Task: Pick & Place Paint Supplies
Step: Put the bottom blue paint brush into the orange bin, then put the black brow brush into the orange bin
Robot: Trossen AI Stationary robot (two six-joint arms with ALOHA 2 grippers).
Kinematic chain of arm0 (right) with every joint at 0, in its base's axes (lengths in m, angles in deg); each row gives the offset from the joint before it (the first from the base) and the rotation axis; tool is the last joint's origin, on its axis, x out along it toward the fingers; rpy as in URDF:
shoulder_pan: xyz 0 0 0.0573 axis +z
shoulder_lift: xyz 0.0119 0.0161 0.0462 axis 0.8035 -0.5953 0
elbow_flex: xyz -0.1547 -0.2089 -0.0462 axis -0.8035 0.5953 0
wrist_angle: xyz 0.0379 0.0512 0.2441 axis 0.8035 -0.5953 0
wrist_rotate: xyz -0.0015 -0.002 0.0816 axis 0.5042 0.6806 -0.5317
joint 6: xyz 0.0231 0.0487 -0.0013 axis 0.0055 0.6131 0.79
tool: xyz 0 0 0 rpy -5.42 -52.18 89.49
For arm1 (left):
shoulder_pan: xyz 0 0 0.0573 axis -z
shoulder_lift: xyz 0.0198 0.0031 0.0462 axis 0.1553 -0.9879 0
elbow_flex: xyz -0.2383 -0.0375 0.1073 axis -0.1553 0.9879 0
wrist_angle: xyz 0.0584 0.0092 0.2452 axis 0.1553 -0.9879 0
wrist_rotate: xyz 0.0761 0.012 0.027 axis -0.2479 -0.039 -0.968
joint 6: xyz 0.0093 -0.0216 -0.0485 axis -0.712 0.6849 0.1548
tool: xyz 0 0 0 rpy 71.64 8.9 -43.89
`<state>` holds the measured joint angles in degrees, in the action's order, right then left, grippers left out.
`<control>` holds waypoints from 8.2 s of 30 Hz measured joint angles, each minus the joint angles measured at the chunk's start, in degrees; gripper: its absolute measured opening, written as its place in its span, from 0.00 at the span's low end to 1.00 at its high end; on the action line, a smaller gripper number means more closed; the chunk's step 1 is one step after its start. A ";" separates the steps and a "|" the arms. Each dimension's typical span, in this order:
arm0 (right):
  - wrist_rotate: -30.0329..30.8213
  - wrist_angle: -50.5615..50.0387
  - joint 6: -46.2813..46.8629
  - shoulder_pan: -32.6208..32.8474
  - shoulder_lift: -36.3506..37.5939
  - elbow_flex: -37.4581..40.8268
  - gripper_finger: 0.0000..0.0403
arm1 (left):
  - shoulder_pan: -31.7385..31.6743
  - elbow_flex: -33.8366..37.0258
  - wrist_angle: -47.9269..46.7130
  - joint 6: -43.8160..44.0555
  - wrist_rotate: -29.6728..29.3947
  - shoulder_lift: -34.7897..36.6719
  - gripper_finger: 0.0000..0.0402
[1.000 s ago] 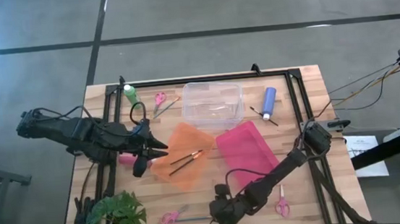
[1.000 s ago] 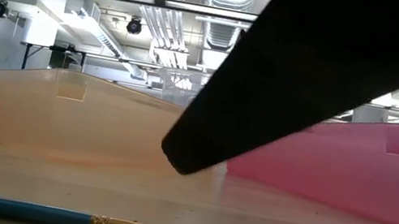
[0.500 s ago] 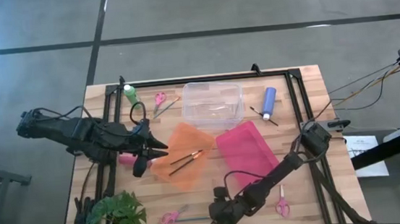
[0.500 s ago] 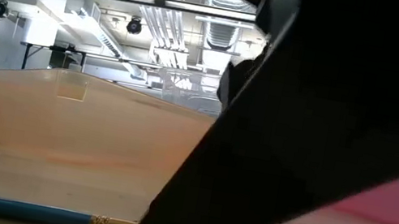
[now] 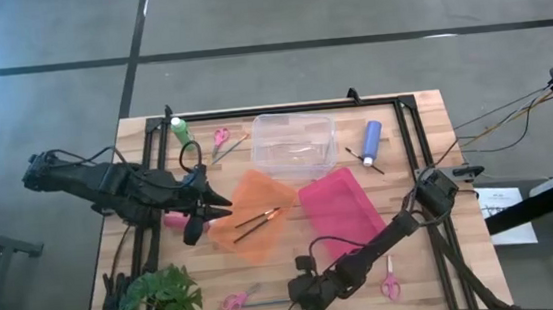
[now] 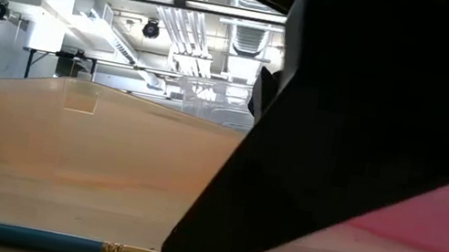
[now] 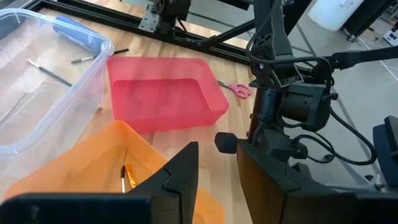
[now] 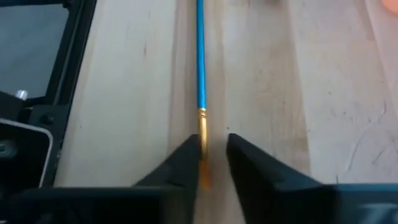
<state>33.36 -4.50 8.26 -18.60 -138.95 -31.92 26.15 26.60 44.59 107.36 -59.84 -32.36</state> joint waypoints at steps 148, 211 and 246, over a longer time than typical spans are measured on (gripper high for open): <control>15.94 -59.05 8.13 -30.06 56.88 0.31 0.44 | 2.45 0.42 8.41 -6.21 -21.27 -0.11 0.30; 0.77 -20.16 98.85 -66.56 55.23 42.64 0.44 | 2.45 0.50 13.99 -2.73 -19.50 -5.31 0.30; -5.92 -16.27 99.75 -66.68 40.86 43.66 0.44 | 2.43 0.50 13.05 -1.18 -19.35 -5.27 0.30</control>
<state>27.44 -20.78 108.01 -85.28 -98.09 11.74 28.57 27.11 57.64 106.18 -79.19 -37.62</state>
